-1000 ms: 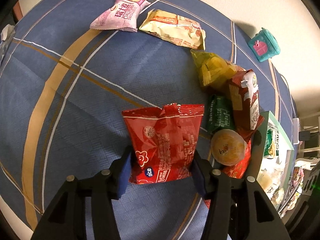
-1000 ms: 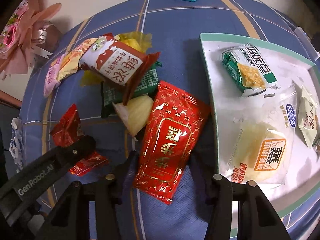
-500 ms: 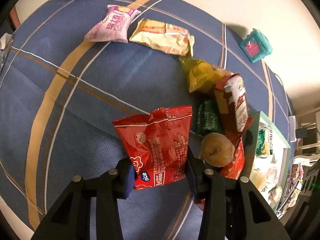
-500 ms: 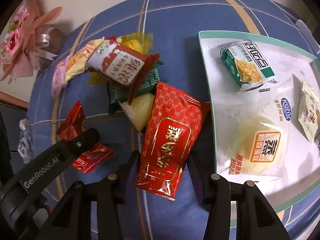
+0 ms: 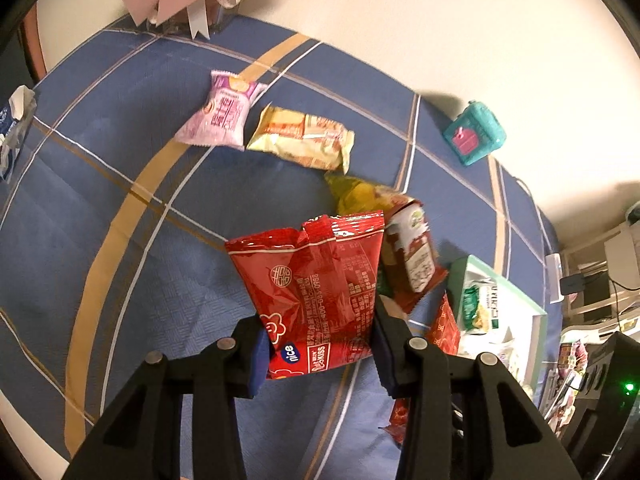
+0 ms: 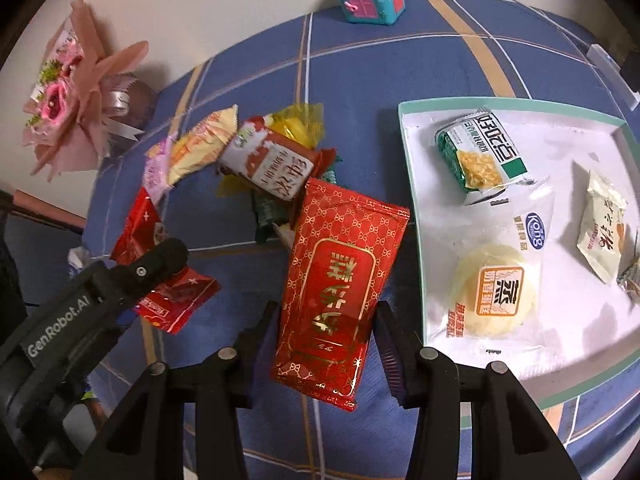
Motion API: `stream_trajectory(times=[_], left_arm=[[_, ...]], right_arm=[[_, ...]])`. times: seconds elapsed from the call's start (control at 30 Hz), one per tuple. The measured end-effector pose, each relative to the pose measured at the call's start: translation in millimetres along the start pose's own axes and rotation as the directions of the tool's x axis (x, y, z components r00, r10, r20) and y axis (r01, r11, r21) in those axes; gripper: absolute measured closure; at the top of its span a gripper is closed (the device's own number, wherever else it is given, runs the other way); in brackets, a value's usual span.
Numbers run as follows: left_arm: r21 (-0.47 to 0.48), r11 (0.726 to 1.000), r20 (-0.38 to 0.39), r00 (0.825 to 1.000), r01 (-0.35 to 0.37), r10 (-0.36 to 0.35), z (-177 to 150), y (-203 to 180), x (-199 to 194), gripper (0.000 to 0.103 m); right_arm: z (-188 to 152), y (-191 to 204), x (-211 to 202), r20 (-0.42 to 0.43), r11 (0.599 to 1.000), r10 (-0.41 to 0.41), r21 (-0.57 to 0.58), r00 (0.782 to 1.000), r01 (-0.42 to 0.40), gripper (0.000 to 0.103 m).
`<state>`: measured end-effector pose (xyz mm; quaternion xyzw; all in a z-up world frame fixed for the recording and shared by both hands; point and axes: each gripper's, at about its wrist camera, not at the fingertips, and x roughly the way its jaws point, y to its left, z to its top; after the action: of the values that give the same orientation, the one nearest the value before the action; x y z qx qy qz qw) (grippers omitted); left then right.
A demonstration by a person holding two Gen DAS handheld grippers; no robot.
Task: Organize snacks
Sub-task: 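Carry both red packets over the white tray and open both grippers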
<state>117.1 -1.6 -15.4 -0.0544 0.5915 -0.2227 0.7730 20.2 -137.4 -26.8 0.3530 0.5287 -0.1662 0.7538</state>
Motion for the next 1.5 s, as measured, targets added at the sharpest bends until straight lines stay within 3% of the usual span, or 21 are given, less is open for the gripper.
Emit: stream_trajectory(times=[0.23, 0.43, 0.7, 0.97, 1.17, 1.4, 1.5], left_arm=[[0.013, 1.0, 0.05, 0.999, 0.021, -0.022, 1.6, -8.1, -22.4, 0.058], [0.047, 0.998, 0.06, 0.997, 0.039, -0.042, -2.2, -27.3, -25.9, 0.058], [0.14, 0.988, 0.042, 0.996, 0.072, -0.079, -18.2, -73.2, -24.2, 0.058], [0.3, 0.947, -0.026, 0.993, 0.12, -0.117, -54.4, -141.7, -11.6, 0.058], [0.421, 0.896, -0.082, 0.99, 0.138, -0.114, -87.1, -193.2, 1.7, 0.058], [0.505, 0.85, -0.138, 0.986, 0.151, -0.093, -114.1, -232.9, 23.5, 0.058], [0.512, 0.845, -0.157, 0.984, 0.152, -0.081, -118.4, -238.5, 34.1, 0.058]], right_arm=[[-6.0, 0.3, -43.2, 0.087, 1.0, 0.018, -0.026, 0.996, -0.016, 0.054], [-3.9, -8.7, -52.8, 0.108, 1.0, -0.002, -0.007, 0.994, 0.003, 0.054], [6.1, -66.1, -90.9, 0.193, 0.994, -0.066, 0.104, 0.979, 0.047, 0.054], [11.6, -144.8, -113.0, 0.21, 0.947, -0.204, 0.29, 0.956, 0.139, 0.054], [9.3, -197.4, -129.1, 0.204, 0.898, -0.294, 0.392, 0.934, 0.197, 0.054], [3.7, -226.5, -135.5, 0.193, 0.883, -0.312, 0.42, 0.93, 0.209, 0.054], [2.8, -233.0, -133.0, 0.184, 0.884, -0.306, 0.419, 0.934, 0.207, 0.054]])
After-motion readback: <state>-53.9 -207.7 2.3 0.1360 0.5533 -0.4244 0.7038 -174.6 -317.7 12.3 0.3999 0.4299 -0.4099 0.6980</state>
